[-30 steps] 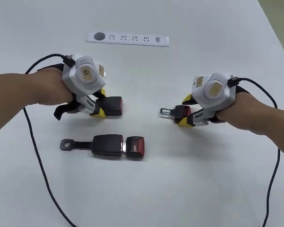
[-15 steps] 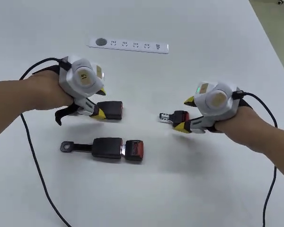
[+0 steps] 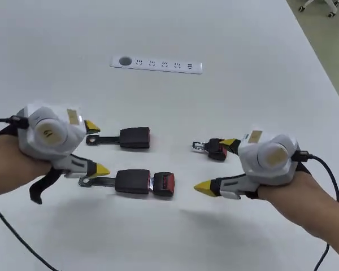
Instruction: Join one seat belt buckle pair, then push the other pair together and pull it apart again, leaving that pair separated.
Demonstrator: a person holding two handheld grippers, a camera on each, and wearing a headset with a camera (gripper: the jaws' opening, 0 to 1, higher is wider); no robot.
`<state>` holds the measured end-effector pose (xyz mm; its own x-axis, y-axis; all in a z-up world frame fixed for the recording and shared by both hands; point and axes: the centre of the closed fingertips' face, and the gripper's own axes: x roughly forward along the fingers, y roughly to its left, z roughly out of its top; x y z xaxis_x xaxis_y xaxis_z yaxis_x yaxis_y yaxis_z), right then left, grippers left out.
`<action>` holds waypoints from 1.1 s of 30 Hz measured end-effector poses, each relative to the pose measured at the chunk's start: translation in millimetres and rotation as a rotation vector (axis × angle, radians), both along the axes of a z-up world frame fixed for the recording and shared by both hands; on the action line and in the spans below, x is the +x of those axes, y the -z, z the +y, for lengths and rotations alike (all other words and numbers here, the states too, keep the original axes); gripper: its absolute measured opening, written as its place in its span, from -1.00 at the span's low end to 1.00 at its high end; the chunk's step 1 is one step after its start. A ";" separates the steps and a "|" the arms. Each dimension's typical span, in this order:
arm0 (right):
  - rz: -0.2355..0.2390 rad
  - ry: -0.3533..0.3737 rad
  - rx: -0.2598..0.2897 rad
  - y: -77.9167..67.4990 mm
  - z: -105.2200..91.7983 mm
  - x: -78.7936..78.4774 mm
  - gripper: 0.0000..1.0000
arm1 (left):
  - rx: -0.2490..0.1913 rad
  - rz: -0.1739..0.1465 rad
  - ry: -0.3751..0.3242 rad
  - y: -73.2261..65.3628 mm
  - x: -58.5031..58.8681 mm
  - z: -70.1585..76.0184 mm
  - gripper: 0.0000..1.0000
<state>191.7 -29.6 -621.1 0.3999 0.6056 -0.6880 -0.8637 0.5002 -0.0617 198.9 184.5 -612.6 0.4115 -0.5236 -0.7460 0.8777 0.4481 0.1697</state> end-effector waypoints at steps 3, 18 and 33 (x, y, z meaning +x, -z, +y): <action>-0.013 -0.010 -0.010 0.3 -1.8 -11.4 0.53 | -0.049 -0.005 -0.102 -5.2 -13.1 10.0 0.45; -0.021 0.114 0.031 -21.3 -21.9 -34.5 0.84 | -0.081 -0.024 -0.360 -10.6 -48.6 77.9 0.66; -0.020 0.262 0.048 -26.2 -43.0 -43.3 0.99 | -0.185 0.011 -0.491 -10.6 -61.9 99.6 1.00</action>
